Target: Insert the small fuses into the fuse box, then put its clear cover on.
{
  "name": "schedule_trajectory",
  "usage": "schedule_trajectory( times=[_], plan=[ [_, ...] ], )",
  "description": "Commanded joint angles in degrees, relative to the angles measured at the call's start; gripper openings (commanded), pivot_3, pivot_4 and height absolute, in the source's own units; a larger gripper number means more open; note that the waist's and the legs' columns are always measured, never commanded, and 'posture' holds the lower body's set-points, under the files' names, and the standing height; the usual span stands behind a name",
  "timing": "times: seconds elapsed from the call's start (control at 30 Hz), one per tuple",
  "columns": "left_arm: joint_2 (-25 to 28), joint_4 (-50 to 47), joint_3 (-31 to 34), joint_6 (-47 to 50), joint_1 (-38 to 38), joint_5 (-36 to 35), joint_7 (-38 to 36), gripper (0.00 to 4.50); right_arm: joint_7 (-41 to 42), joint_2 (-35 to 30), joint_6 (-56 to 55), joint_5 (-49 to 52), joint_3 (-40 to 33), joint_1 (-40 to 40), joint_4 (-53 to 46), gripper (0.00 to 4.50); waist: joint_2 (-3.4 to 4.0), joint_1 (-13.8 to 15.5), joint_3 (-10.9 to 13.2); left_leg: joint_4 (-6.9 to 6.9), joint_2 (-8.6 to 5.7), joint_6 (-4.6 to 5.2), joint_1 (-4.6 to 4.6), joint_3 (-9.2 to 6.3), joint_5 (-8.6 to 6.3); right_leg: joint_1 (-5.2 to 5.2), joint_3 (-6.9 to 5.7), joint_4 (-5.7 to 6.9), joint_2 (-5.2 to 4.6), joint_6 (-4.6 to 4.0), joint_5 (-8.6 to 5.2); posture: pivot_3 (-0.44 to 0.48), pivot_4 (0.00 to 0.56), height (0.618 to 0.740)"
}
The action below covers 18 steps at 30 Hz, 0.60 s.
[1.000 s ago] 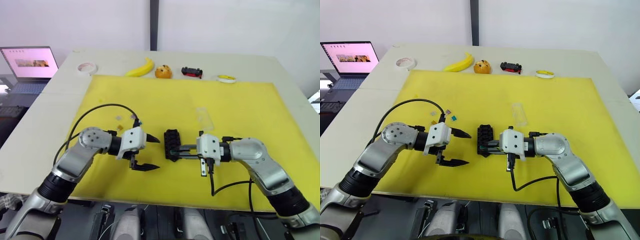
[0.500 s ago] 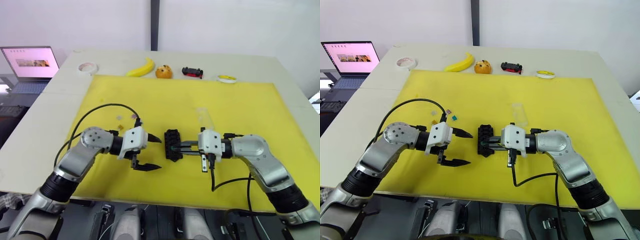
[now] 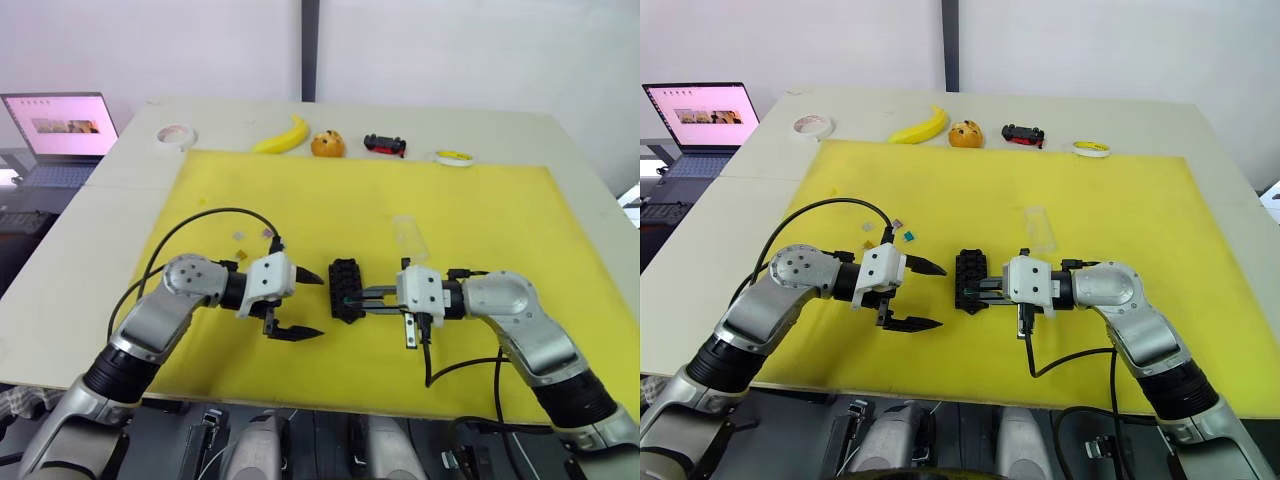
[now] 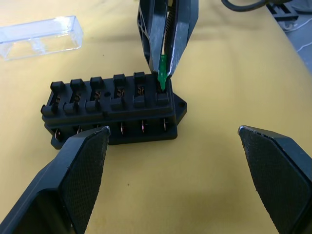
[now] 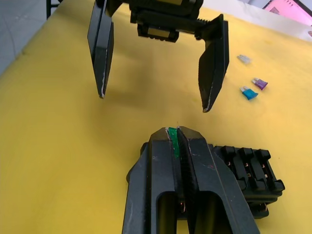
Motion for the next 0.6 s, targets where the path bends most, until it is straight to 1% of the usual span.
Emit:
schedule_trajectory(
  times=[0.03, 0.6],
  plan=[
    [0.07, -1.42, 0.79, -0.45, -0.94, -0.2, -0.16, 4.44, -0.09, 0.51, -1.24, -0.69, -0.32, -0.02, -0.39, 0.0, 0.0, -0.01, 0.0, 0.0, 0.0, 0.0, 0.01, 0.0, 0.0, 0.0, 0.0, 0.0, 0.0, 0.0, 0.0, 0.0, 0.15, 0.74],
    [-0.17, -1.54, 0.76, -0.42, -1.2, -0.08, -0.02, 4.44, 0.43, 1.07, -4.4, -2.95, 0.31, 0.15, 1.05, 0.0, 0.0, -0.01, 0.0, 0.01, -0.02, -0.01, 0.03, 0.0, 0.0, 0.02, 0.0, 0.03, 0.0, 0.0, 0.0, 0.0, 0.15, 0.74]
  ],
)
